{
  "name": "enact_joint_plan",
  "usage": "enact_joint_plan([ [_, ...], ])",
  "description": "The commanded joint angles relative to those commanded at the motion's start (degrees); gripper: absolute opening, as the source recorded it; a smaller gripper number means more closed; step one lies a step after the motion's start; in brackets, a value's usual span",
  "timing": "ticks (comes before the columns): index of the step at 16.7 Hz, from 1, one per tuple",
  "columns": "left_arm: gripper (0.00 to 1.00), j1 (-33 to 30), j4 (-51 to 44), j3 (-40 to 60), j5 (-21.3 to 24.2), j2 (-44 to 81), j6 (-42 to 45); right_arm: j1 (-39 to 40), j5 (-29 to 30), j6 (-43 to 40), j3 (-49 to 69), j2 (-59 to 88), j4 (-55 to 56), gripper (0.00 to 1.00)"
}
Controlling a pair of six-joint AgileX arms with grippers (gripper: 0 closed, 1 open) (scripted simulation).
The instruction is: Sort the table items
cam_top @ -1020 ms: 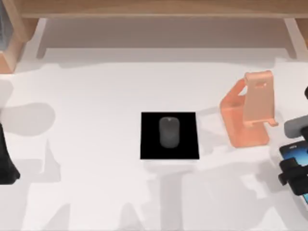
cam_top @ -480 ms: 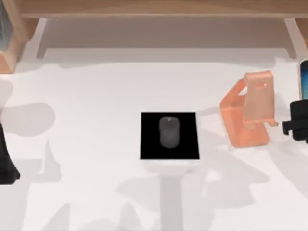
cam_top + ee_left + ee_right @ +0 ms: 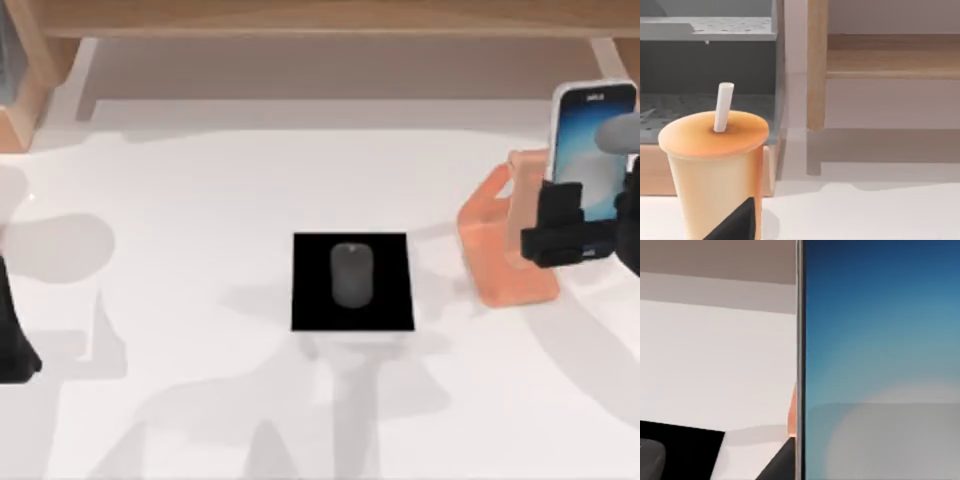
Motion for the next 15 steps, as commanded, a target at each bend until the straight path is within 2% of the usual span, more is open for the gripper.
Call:
enact_joint_plan([
  [6, 1.0, 0.0, 0.0, 0.0, 0.0, 0.0, 0.0, -0.57, -0.25, -0.02, 0.97, -0.38, -0.04, 0.0],
  [12, 1.0, 0.0, 0.0, 0.0, 0.0, 0.0, 0.0, -5.37, -4.03, -1.42, 12.36, -6.15, 2.9, 0.0],
  [15, 1.0, 0.0, 0.0, 0.0, 0.0, 0.0, 0.0, -5.38, -5.88, -1.73, 13.62, -5.84, 3.44, 0.0],
])
